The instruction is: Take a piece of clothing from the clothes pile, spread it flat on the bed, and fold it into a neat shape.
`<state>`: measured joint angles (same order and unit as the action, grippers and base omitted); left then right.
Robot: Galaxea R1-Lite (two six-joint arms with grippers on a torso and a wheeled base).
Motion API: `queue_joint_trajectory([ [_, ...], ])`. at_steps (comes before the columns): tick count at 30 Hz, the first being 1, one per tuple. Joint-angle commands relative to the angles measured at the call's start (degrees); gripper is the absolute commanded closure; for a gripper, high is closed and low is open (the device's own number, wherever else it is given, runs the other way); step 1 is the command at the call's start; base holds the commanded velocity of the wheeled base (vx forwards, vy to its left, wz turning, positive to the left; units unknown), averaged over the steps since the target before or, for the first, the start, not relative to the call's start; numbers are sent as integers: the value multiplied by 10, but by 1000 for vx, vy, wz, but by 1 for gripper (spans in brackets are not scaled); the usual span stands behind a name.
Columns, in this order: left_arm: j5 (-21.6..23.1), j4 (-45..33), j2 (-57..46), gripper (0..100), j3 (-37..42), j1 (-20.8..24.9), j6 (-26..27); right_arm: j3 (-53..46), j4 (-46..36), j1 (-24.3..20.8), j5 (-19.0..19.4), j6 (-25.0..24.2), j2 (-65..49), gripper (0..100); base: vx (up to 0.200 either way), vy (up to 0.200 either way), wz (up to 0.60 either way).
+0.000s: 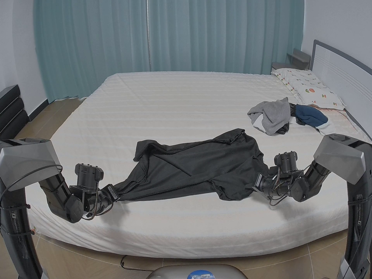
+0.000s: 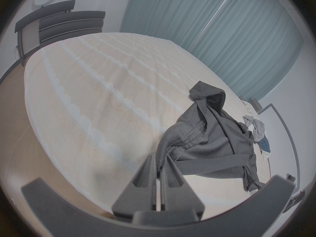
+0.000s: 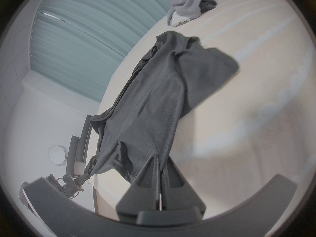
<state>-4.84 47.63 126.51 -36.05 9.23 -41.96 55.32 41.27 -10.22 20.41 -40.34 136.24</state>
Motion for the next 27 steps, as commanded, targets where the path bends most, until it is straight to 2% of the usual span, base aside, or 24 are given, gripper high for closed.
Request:
queue_joint_trajectory([
  [1,-1,-4,-3,100,5,-2,3,-82,-18,50,28,15,-98,100,0,0,0],
  [4,-1,-7,-5,100,11,-1,13,-130,-24,71,40,23,-136,100,0,0,0],
  [7,-1,-8,-11,100,32,-1,53,-178,-31,86,41,37,-172,100,0,0,0],
  [12,-1,-14,-14,100,55,5,83,-233,-56,107,41,73,-198,100,0,0,0],
  [13,-1,-36,-22,100,63,15,94,-255,-64,108,41,90,-204,100,0,0,0],
  [19,0,-143,-59,100,66,34,121,-318,-66,102,34,135,-210,100,0,0,0],
  [22,-1,-150,-59,100,67,40,121,-329,-67,101,29,147,-207,100,0,0,0],
  [27,-1,-154,-51,100,69,44,122,-343,-66,81,-10,163,-189,100,0,0,0],
])
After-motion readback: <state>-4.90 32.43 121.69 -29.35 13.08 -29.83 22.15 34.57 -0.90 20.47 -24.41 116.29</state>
